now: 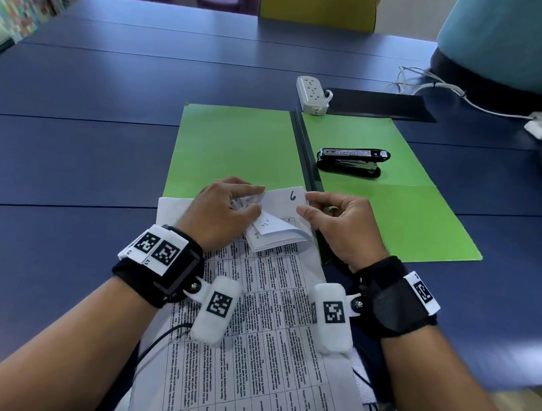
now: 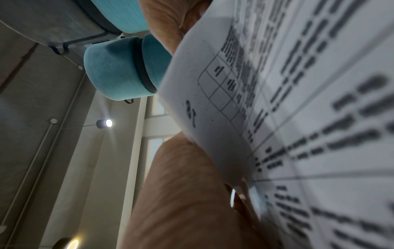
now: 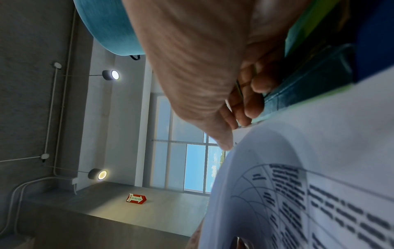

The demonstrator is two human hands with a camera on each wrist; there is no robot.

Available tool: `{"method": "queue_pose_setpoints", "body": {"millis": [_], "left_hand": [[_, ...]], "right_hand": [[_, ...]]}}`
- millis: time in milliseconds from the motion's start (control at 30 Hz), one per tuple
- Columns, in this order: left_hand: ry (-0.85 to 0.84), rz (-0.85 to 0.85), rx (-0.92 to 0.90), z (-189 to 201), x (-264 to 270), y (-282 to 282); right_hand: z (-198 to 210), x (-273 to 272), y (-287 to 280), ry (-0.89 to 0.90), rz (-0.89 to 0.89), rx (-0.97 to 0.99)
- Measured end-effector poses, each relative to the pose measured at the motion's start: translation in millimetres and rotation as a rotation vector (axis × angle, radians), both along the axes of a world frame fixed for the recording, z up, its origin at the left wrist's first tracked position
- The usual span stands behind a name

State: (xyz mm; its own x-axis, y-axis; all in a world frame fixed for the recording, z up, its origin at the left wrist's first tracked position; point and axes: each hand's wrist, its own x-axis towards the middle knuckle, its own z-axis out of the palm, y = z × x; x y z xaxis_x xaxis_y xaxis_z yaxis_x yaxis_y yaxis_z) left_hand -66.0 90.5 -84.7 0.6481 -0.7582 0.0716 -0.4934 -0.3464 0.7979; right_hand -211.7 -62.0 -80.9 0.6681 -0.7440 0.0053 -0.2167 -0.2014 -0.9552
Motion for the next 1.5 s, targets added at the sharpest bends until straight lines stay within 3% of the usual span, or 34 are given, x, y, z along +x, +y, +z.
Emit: {"method": "queue_pose_setpoints", "body": {"millis": [767, 1067, 1500], "left_hand": [[0.017, -0.006, -0.016, -2.5, 1.1, 1.1], [0.154, 0.045, -0.146, -4.8, 0.6, 0.1], [0.094, 0.058, -0.119, -6.1, 3.7, -1.3]], "right_hand": [[-0.4, -0.6, -1.2, 0.043, 0.033, -0.062], [5.9, -2.2, 2.8, 0.013, 0.157, -0.039], [1.6, -3.9, 1.8, 0.023, 0.209, -0.068]]}}
